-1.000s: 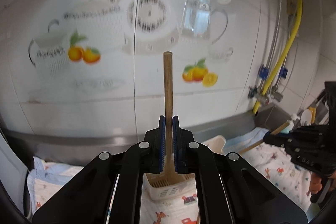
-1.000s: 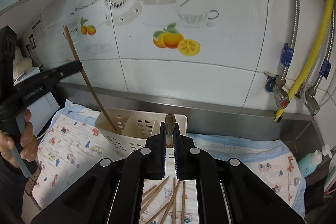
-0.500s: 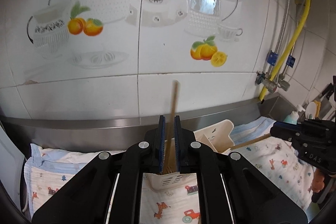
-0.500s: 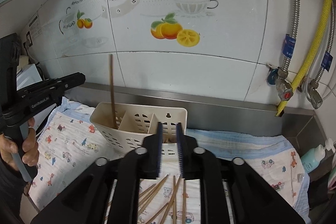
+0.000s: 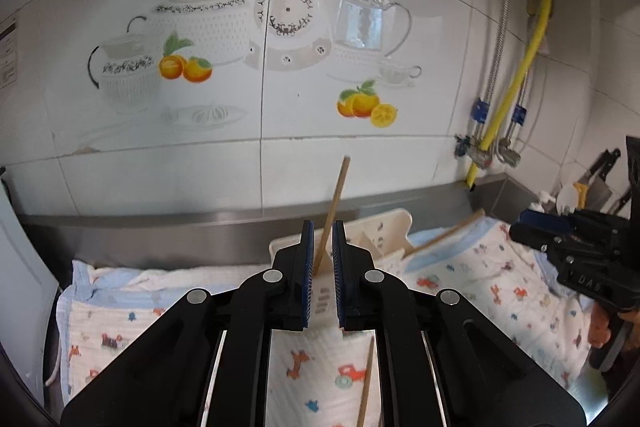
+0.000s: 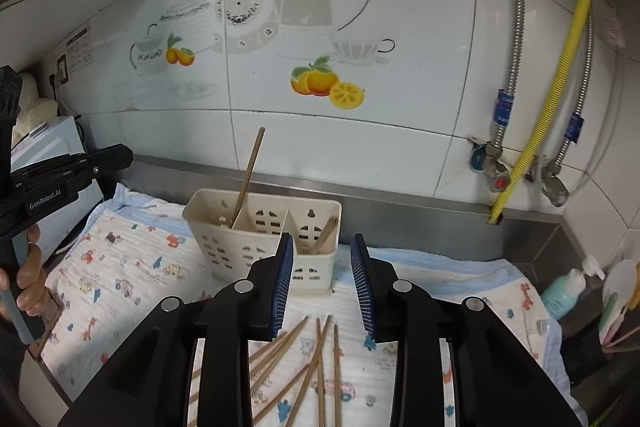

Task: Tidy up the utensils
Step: 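Lower the left tool's chopstick into the holder and open while the right tool releases its own, then move the left tool back and grasp a chopstick while the right tool grasps another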

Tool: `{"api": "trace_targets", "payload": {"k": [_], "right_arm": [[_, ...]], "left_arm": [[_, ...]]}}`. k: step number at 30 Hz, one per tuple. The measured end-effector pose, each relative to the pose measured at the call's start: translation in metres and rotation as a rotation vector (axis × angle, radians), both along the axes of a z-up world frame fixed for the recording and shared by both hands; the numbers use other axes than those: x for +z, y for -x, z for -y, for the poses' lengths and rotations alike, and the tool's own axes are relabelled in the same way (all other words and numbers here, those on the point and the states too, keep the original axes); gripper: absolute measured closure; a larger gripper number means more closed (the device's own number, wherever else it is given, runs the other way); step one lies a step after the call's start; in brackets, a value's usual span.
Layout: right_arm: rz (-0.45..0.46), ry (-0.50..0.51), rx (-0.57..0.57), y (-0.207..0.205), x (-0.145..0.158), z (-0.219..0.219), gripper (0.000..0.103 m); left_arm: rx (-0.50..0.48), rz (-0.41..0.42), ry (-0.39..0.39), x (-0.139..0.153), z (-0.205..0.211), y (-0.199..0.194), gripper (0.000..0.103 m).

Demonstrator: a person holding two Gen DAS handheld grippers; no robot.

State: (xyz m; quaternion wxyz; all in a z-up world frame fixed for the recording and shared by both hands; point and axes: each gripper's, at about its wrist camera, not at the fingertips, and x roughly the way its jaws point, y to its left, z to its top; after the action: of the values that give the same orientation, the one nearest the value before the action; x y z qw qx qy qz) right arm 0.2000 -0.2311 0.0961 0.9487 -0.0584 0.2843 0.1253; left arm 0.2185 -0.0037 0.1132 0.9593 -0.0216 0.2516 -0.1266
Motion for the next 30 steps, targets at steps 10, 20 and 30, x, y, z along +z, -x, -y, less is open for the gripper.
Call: {"api": "trace_targets", "payload": {"k": [10,20,30], "right_arm": [[-0.023,-0.004,-0.012,0.046,-0.032,-0.001,0.072],[-0.077,-0.01,-0.046,0.08,-0.078,0.006,0.072],[-0.096,0.046,-0.094,0.101,-0.114,0.009,0.072]], "left_arm": [[-0.031,-0.078,-0.02,-0.049,0.003,0.049,0.087],[-0.041,-0.14,-0.044,-0.098,0.002,0.085,0.075],[-0.04,-0.201,-0.081,-0.134,0.006,0.106,0.075]]}}
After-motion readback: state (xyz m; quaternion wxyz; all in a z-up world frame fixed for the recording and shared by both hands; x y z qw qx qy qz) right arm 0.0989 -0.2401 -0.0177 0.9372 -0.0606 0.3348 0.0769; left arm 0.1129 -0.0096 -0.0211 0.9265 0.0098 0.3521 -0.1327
